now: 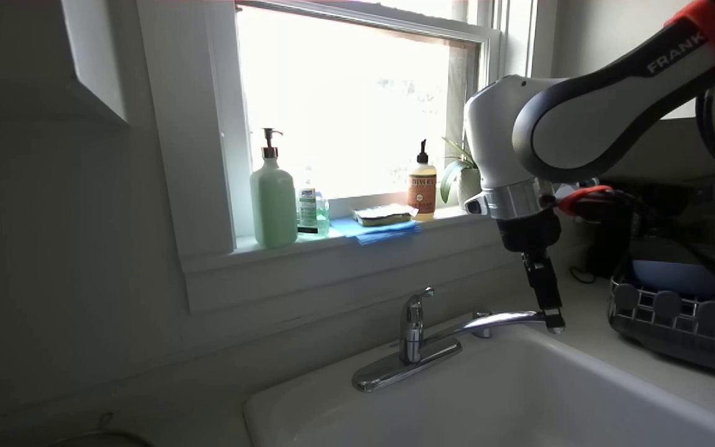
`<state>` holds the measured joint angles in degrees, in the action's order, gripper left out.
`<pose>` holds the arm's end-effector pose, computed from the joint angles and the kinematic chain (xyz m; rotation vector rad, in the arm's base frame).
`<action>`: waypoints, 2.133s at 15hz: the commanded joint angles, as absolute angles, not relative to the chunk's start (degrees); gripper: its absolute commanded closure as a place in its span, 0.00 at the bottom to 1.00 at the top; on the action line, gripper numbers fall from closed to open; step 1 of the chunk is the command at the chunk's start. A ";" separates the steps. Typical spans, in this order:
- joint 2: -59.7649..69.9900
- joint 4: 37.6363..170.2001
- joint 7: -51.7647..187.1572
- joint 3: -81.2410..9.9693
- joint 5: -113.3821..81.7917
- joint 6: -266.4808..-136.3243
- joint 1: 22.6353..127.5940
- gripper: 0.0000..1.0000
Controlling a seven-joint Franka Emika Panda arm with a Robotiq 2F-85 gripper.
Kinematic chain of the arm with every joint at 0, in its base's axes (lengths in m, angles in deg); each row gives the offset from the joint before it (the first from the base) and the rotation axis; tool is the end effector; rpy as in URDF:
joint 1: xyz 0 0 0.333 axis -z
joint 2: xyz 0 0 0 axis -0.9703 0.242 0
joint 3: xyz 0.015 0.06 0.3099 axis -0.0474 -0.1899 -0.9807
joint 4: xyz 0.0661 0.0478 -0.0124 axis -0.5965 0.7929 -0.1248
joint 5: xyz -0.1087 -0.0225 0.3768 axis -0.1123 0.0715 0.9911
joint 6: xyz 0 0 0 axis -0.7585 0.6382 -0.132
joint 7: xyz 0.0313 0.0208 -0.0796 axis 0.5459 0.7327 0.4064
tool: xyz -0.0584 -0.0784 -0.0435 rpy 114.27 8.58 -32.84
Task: Pick up the light blue cup on the counter top and put it in the sink, move the tap nozzle to the mouth of the cup and open tap using the faucet
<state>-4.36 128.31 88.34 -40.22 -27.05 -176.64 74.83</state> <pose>0.5461 -0.0003 0.3683 2.8617 0.6165 -0.3957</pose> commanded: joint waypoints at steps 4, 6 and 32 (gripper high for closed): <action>-1.54 131.24 83.28 -40.40 -22.56 -183.12 75.51 0.00; -0.94 131.30 80.82 -40.69 -20.62 -183.97 75.17 0.00; 3.68 129.52 55.42 -44.00 -20.69 -196.49 67.19 0.00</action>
<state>2.21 131.09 56.92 -43.05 -21.81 -193.47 68.34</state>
